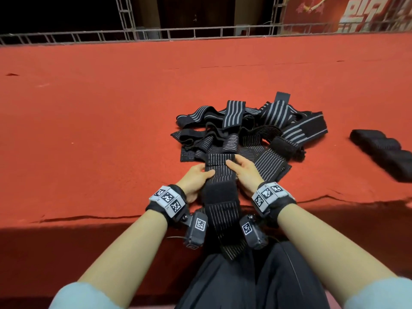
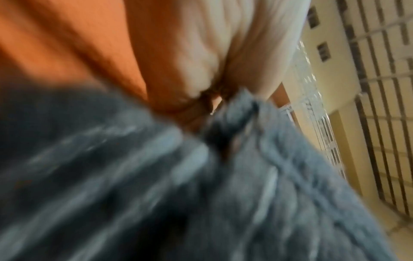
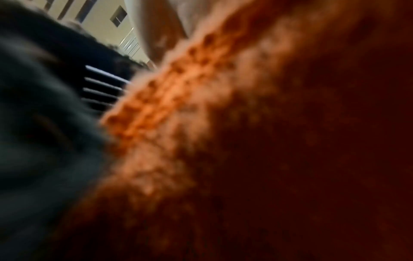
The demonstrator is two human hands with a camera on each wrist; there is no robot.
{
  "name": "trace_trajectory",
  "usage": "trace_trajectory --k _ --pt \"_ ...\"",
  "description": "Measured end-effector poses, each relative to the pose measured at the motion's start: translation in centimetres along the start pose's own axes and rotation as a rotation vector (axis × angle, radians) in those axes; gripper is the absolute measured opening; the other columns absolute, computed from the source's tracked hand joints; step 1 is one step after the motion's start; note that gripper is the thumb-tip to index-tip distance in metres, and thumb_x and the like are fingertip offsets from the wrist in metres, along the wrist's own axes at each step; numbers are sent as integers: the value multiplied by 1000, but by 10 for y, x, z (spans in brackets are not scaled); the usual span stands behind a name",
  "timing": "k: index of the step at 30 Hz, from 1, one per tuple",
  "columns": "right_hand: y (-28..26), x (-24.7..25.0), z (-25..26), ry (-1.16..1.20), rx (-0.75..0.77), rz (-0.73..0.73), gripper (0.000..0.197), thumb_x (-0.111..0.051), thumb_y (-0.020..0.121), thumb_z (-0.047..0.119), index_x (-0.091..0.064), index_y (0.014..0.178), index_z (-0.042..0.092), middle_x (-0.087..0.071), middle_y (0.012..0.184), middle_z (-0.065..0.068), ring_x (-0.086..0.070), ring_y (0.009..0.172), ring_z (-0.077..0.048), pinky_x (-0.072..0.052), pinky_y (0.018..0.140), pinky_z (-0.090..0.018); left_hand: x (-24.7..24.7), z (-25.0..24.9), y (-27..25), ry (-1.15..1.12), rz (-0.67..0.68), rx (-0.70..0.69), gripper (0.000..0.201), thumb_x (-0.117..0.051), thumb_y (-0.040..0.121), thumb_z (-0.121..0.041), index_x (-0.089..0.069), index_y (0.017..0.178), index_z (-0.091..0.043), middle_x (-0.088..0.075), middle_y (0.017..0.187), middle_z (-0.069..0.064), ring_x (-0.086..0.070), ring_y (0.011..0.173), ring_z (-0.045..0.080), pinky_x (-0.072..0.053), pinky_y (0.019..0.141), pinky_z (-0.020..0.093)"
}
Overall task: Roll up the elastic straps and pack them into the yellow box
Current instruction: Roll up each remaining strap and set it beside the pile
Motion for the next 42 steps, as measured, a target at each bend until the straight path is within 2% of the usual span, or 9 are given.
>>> trace_trajectory --k 6,12,15,19,23,31,37,39,42 --pt "1 16 -13 208 -85 -72 27 -46 101 15 -56 120 0 -66 116 -20 -66 101 -29 -54 91 -41 -14 17 -9 -31 67 47 30 -41 103 -31 -63 113 -14 -72 102 6 -68 83 18 -53 78 34" --pt "1 20 -17 335 -158 -83 25 -47 101 17 -54 121 4 -69 108 -13 -68 92 -23 -55 89 -42 -11 10 -24 69 117 28 35 -29 81 7 -59 87 -9 -56 77 3 -49 66 15 -40 61 27" --pt "1 17 -8 340 -166 -67 23 -47 101 16 -56 119 5 -67 109 -14 -68 89 -21 -54 89 -41 -12 4 -32 184 168 6 45 -25 69 19 -60 89 -1 -52 71 3 -43 58 10 -31 49 17" --pt "-5 10 32 276 -67 -13 25 -46 101 17 -60 120 6 -69 108 -12 -68 90 -21 -56 85 -38 -14 -6 -45 141 239 -32 42 -32 78 23 -61 99 1 -66 77 5 -55 52 1 -35 42 8" --pt "-16 11 85 224 64 19 23 -47 101 17 -60 116 6 -68 101 -9 -68 86 -18 -56 75 -33 -22 -18 -56 49 305 -105 55 -38 56 7 -64 104 0 -71 93 7 -65 76 8 -47 61 13" --pt "-48 8 159 173 240 74 20 -45 101 14 -58 115 7 -68 89 -3 -67 72 -11 -56 65 -26 -47 -36 -58 63 263 -102 38 -33 91 1 -65 101 -16 -57 99 7 -49 88 16 -41 70 30" --pt "-64 4 190 192 296 79 20 -46 100 12 -57 116 7 -65 90 -6 -65 72 -13 -56 68 -30 -58 -61 -66 291 218 -334 42 -57 74 24 -65 106 -4 -68 105 18 -63 100 28 -51 92 44" --pt "-69 7 203 218 316 69 22 -46 100 12 -56 119 7 -65 91 -6 -64 73 -15 -56 68 -31 -58 -62 -69 403 155 -406 36 -66 76 15 -65 107 -3 -69 105 16 -65 98 25 -53 88 42" --pt "-76 13 224 275 367 47 23 -45 101 13 -57 120 8 -67 93 -5 -65 77 -15 -56 69 -32 -61 -57 -77 709 191 -524 16 -69 76 -26 -66 88 -15 -68 85 -3 -60 81 10 -51 77 30"
Point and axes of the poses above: each hand's wrist, its own y-axis towards the middle knuckle, its own x-axis out of the back of the hand, z = x × y, the point moved 7 cm from there along y, towards the middle knuckle
